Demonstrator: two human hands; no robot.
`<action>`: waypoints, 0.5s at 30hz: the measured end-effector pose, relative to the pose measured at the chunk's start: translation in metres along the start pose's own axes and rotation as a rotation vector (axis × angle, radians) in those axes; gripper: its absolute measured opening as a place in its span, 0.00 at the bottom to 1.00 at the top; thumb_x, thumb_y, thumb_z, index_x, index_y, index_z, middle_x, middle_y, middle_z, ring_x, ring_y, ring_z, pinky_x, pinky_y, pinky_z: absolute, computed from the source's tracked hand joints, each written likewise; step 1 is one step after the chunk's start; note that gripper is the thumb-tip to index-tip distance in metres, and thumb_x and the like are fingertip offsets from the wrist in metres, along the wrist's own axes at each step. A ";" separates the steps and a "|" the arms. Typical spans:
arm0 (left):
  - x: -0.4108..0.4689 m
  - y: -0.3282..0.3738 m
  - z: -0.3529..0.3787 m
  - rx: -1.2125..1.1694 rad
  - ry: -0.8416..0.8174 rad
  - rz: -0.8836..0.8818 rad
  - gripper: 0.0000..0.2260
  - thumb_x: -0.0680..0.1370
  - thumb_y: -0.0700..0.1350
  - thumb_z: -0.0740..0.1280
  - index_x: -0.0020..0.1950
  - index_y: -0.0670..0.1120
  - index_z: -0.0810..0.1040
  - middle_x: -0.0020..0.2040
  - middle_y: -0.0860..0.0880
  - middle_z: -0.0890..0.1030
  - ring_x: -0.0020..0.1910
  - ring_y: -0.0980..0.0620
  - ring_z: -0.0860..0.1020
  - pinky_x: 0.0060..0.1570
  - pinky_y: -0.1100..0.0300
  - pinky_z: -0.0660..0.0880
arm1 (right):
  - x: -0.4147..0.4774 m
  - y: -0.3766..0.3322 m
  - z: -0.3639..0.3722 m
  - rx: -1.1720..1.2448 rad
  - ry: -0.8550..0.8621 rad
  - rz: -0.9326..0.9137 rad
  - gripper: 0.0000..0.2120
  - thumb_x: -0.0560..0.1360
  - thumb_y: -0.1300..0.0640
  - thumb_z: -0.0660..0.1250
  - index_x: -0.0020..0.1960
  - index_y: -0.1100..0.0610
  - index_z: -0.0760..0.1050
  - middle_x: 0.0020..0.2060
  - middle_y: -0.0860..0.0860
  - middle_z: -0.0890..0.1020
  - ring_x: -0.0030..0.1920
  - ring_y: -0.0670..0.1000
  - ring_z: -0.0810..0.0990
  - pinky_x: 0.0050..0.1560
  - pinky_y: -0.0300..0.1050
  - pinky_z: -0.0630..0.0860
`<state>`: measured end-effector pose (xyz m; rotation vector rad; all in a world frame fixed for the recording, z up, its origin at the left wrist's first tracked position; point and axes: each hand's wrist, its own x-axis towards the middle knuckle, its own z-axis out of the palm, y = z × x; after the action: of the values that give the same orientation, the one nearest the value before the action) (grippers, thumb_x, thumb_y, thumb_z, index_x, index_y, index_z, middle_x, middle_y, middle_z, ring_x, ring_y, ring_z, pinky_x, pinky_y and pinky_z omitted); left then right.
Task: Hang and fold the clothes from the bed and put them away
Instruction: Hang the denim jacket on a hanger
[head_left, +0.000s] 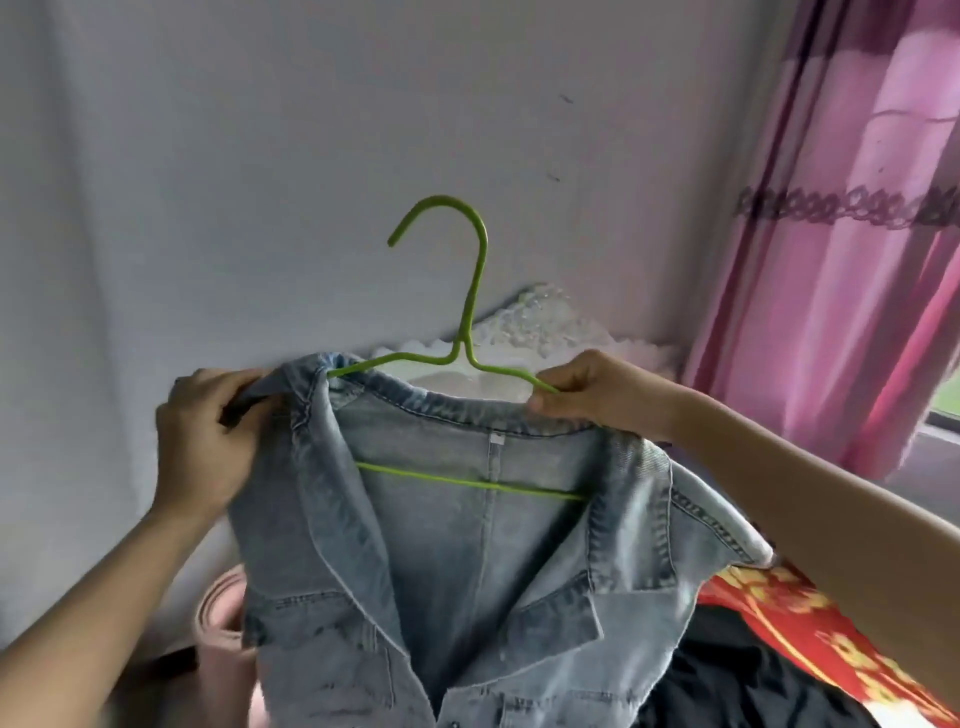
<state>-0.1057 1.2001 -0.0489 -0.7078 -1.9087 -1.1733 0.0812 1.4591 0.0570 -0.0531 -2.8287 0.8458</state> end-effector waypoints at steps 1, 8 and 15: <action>-0.003 -0.010 -0.019 0.046 0.029 -0.022 0.07 0.70 0.32 0.71 0.47 0.37 0.83 0.43 0.37 0.81 0.45 0.35 0.76 0.48 0.47 0.70 | 0.007 -0.012 0.010 0.002 -0.014 -0.049 0.19 0.75 0.54 0.67 0.37 0.70 0.72 0.25 0.49 0.61 0.28 0.46 0.59 0.30 0.39 0.54; -0.035 -0.070 -0.150 0.309 0.161 -0.189 0.09 0.70 0.40 0.70 0.49 0.39 0.82 0.46 0.39 0.80 0.50 0.36 0.74 0.52 0.49 0.66 | 0.057 -0.102 0.097 0.096 -0.128 -0.269 0.22 0.76 0.55 0.65 0.36 0.74 0.69 0.27 0.54 0.62 0.29 0.46 0.60 0.29 0.36 0.56; -0.062 -0.133 -0.305 0.513 0.212 -0.358 0.16 0.74 0.37 0.70 0.61 0.39 0.77 0.56 0.39 0.78 0.57 0.37 0.72 0.57 0.49 0.65 | 0.107 -0.205 0.208 0.236 -0.170 -0.230 0.23 0.74 0.52 0.69 0.25 0.63 0.71 0.19 0.48 0.68 0.21 0.44 0.64 0.26 0.34 0.60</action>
<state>-0.0759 0.8646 -0.0791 0.0351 -2.0784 -0.8573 -0.0589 1.1845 0.0173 0.3860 -2.7884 1.1688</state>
